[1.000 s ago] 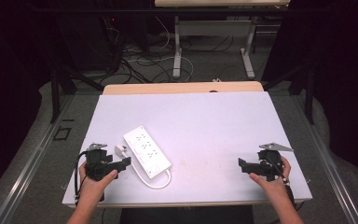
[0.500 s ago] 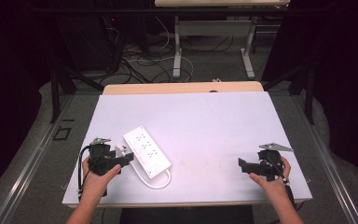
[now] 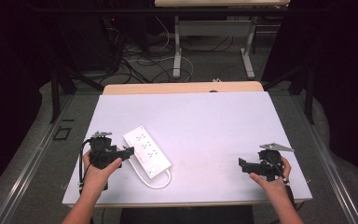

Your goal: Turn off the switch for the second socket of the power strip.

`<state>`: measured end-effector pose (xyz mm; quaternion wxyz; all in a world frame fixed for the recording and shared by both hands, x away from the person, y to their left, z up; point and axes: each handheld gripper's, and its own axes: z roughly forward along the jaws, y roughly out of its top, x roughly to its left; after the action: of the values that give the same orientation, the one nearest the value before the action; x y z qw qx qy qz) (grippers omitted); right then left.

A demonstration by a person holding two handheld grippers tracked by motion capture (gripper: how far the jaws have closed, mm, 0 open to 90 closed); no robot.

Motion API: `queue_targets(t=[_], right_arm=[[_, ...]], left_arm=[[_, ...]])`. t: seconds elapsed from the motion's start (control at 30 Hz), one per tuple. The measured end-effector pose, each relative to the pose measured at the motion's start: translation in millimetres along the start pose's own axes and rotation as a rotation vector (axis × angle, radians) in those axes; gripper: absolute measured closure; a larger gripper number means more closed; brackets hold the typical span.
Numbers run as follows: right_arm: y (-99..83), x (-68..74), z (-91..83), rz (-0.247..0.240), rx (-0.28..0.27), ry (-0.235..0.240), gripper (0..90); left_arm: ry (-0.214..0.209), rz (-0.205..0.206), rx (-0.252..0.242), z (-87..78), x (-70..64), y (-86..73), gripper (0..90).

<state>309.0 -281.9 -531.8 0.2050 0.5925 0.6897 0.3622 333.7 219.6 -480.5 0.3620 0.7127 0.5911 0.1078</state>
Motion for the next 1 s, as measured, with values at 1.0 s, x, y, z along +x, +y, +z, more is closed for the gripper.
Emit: queue_targets(t=[1.0], right_arm=[[-1.2,-2.1,0.9,0.007,0.005,-0.004,0.0]], left_arm=[[-0.005,-0.04,0.023,12.8,-0.5,30.5,53.5]])
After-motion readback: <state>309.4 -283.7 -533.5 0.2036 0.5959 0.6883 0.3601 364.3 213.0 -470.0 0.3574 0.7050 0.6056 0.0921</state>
